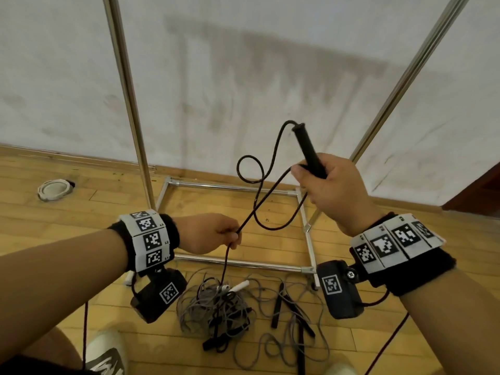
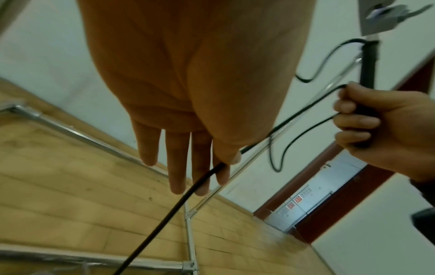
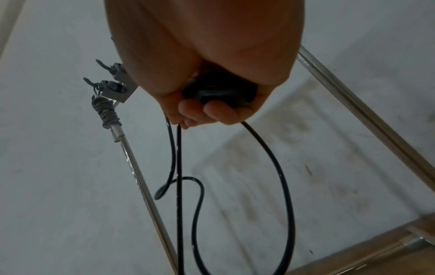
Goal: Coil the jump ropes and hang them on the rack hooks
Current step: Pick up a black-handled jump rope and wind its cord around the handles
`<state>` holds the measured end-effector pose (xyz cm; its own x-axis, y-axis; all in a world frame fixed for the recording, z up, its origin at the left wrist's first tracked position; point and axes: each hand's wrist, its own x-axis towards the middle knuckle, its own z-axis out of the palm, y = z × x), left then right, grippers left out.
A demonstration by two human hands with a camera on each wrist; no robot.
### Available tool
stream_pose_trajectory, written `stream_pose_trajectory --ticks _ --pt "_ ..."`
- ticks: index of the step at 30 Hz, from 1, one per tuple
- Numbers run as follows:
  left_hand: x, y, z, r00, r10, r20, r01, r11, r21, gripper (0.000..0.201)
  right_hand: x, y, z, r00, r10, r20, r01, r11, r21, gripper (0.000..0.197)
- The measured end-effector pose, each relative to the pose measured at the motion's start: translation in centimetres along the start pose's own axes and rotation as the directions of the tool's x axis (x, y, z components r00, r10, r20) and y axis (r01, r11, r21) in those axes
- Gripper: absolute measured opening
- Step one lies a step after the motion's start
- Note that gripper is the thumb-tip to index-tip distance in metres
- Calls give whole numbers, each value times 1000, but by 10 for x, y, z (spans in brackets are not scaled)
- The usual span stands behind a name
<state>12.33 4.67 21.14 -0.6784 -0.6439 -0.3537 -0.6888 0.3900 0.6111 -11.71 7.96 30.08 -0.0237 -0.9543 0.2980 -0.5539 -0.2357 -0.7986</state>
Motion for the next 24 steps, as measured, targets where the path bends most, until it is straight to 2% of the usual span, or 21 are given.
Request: stream_pose_trajectory --ticks 3,5,6,9,11,14,17,20,22,24 --pt "1 -5 -1 999 -49 5 49 998 -43 29 1 4 -7 996 32 -84 -30 999 21 22" --pt "1 -7 -3 997 -70 -10 70 998 -9 31 1 6 -10 993 51 -104 -51 999 2 17" --pt "0 -7 -4 996 -83 -20 84 996 34 32 0 8 -11 993 51 -105 -56 998 -42 15" --pt "-1 -2 -9 994 -97 -53 103 987 120 32 -6 11 -14 999 0 -53 -17 945 -328 10" --pt "-3 6 -13 993 -56 -108 70 989 133 32 -11 11 -10 999 -26 19 31 915 -403 11" --pt "-4 23 -20 969 57 -242 -21 989 149 29 -20 10 7 985 -3 172 54 955 -291 11" --pt "-7 39 -28 916 182 -358 -148 982 122 29 -26 7 24 964 16 267 26 988 -155 12" --pt "-15 47 -38 869 239 -433 -233 970 70 28 -27 3 32 959 19 281 -8 999 -38 11" --pt "-19 47 -42 870 224 -438 -248 969 3 28 -24 2 33 969 28 247 -25 1000 -16 17" --pt "-21 44 -40 899 202 -389 -237 971 -44 28 -20 2 33 973 9 232 2 999 -47 22"
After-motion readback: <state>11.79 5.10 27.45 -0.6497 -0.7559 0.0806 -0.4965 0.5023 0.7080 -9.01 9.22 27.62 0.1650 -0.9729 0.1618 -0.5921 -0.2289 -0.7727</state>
